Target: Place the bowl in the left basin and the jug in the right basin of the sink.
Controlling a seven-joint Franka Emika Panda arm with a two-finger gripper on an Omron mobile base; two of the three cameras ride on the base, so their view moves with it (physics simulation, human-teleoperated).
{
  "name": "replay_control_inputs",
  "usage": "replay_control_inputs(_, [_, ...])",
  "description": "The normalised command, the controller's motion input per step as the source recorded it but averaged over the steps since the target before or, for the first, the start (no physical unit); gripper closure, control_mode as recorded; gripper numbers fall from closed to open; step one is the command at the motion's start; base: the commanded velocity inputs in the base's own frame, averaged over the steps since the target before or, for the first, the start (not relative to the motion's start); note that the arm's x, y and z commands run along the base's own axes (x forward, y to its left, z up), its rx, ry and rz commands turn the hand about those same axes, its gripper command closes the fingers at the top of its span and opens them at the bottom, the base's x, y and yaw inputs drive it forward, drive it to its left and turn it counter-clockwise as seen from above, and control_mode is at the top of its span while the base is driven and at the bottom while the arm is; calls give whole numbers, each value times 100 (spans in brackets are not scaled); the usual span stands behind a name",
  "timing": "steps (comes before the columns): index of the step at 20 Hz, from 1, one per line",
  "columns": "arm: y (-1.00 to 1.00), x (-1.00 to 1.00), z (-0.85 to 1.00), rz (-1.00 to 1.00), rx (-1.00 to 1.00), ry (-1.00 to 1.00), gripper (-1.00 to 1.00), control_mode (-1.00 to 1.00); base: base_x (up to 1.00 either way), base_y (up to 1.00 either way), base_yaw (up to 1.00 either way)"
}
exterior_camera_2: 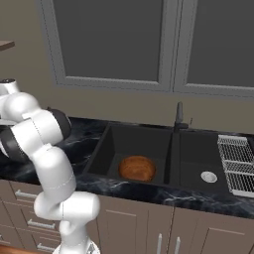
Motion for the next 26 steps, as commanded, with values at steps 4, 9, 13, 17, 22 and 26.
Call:
replay_control_inputs(4, [-15, -9, 19, 0, 2, 1, 100, -100, 0, 0, 0])
replay_control_inputs(9, [-13, -9, 16, 0, -2, 0, 100, -100, 0, 0, 0])
replay_control_inputs(13, [-18, -5, 5, 1, -5, -1, 100, -100, 0, 0, 0])
replay_control_inputs(17, [-11, -1, 0, 0, -1, -1, 100, -100, 0, 0, 0])
replay_control_inputs(22, [0, 0, 0, 0, 0, 0, 100, -100, 0, 0, 0])
replay_control_inputs(26, [0, 0, 0, 0, 0, 0, 100, -100, 0, 0, 0])
